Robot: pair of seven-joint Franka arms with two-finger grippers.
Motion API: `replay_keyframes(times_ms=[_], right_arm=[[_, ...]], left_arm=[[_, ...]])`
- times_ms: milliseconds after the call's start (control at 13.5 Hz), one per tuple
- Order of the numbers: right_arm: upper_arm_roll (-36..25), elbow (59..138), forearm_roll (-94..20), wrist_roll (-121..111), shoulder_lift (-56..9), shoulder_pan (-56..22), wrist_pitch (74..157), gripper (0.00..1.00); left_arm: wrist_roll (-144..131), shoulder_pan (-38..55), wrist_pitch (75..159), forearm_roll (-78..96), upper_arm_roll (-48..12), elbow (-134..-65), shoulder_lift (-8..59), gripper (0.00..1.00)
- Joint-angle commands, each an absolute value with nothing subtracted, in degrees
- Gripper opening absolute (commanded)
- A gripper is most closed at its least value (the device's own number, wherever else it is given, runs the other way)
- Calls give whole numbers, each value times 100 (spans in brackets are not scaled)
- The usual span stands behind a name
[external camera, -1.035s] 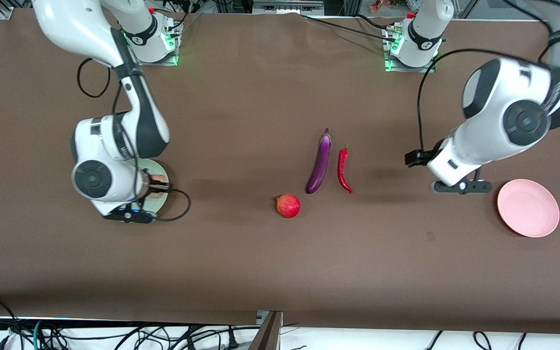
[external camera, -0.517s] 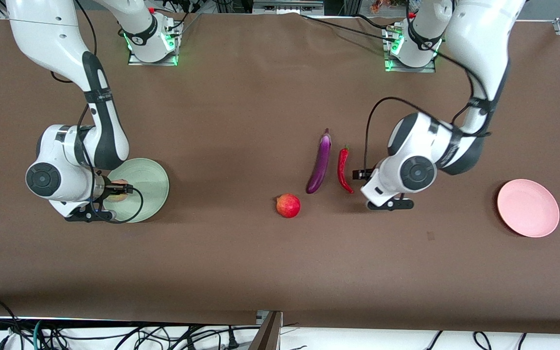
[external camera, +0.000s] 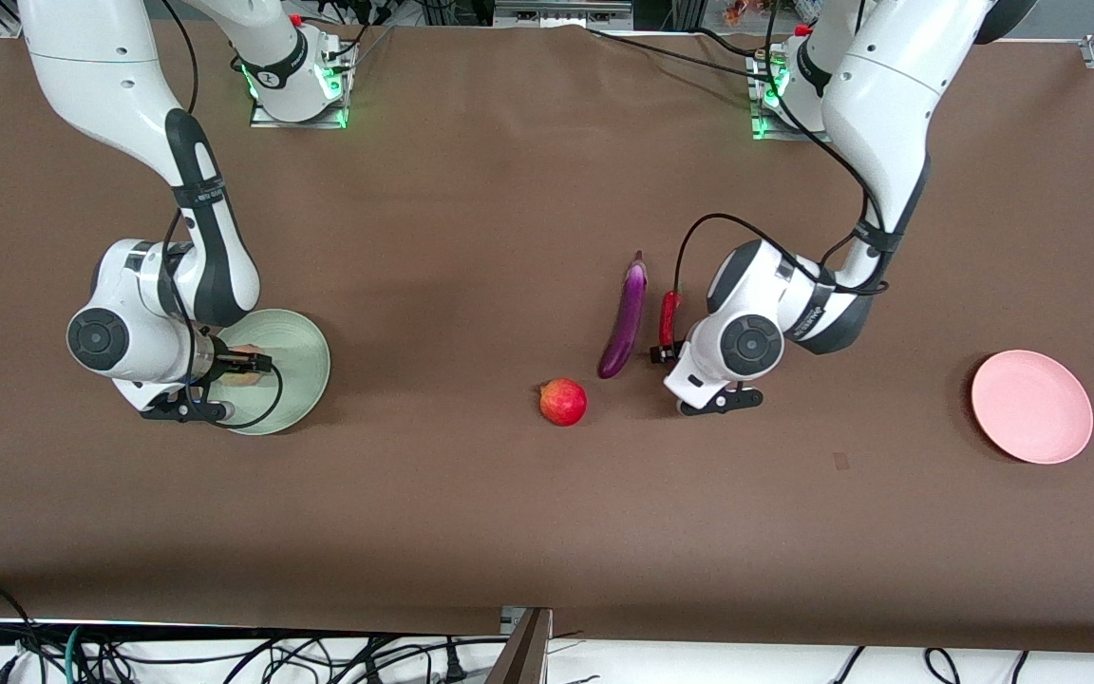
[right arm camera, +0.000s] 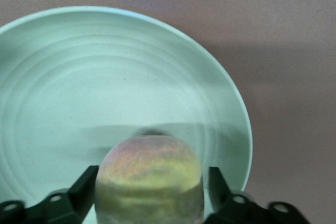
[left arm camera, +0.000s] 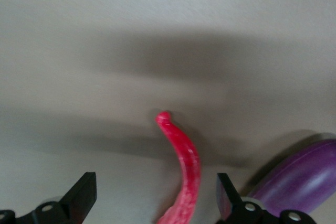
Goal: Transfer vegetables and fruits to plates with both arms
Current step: 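Open the right gripper over the plate while the left gripper grasps the chili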
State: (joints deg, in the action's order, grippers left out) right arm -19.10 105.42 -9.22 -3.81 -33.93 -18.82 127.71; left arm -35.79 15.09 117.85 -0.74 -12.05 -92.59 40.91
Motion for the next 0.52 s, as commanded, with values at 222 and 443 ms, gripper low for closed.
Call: replay_keyframes(times_ms=[222,443], right_arm=[[-1837,9786,-1046,332,-3067,-2012,11579,99],[-1837,9247,-1046,1000,-3146,-2258,10987,99]], left_arm=[[-3718,1800,12261,88,-1151,-9598,4200,54],[-3841,1793,12191,79,-1151,-9571,4201,0]])
